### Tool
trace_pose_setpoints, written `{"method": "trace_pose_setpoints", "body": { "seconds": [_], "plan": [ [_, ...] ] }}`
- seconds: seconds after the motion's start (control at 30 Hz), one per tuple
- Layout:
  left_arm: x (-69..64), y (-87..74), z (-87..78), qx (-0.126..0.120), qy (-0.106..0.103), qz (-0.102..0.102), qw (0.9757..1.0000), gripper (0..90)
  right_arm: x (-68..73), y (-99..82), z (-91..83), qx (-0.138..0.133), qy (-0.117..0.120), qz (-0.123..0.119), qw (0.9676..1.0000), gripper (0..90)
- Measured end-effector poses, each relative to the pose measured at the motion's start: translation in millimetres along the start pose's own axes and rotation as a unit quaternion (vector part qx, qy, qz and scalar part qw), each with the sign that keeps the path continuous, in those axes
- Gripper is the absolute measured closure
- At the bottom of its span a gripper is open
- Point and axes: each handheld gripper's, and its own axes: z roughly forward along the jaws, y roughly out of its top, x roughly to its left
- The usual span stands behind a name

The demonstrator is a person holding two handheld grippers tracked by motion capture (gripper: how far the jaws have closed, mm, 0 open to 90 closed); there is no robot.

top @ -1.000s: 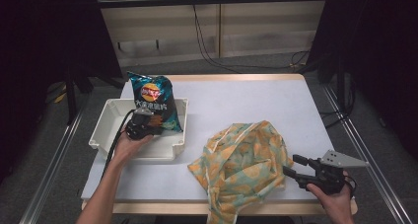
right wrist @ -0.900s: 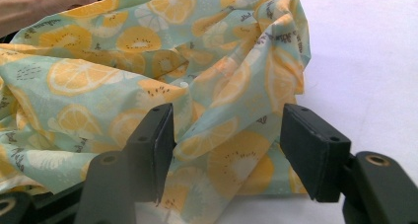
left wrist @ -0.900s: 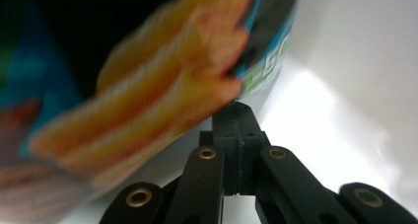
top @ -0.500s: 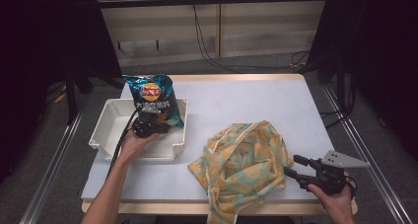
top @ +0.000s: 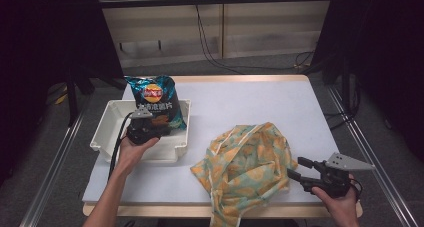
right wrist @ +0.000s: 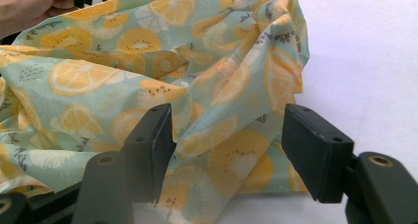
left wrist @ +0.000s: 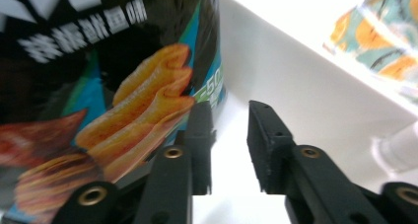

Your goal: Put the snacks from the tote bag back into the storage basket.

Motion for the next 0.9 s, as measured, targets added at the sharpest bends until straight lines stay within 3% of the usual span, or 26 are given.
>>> {"method": "trace_pose_setpoints", "body": {
  "seconds": [0.3, 0.43, 0.5, 0.57, 0.63, 0.9],
  "plan": [
    [-20.0, -5.9, -22.6, -0.048, -0.001, -0.001, 0.9988, 39.9, 0.3, -1.1, -0.8, 0.001, -0.003, 0.001, 1.0, 35.5],
    [-26.4, -9.8, -26.2, -0.053, 0.001, 0.007, 0.9986, 35.6, 0.6, -1.2, -1.0, 0.0, -0.004, 0.002, 1.0, 35.4],
    [-30.4, -12.1, -29.0, -0.053, 0.008, 0.021, 0.9984, 34.1, 0.4, -1.2, -1.0, 0.001, -0.004, 0.002, 1.0, 35.4],
    [-34.4, -15.6, -32.0, -0.061, 0.007, 0.019, 0.9979, 33.1, 0.6, -1.2, -1.5, -0.001, -0.004, 0.002, 1.0, 35.4],
    [-38.4, -19.3, -36.1, -0.062, 0.018, 0.026, 0.9976, 30.9, 0.3, -1.7, -2.1, 0.0, -0.004, 0.002, 1.0, 35.4],
    [-49.4, -32.0, -49.5, -0.086, 0.024, 0.001, 0.996, 25.1, 1.1, -3.6, -5.5, -0.001, -0.01, 0.006, 0.9999, 35.4]
  ]
}}
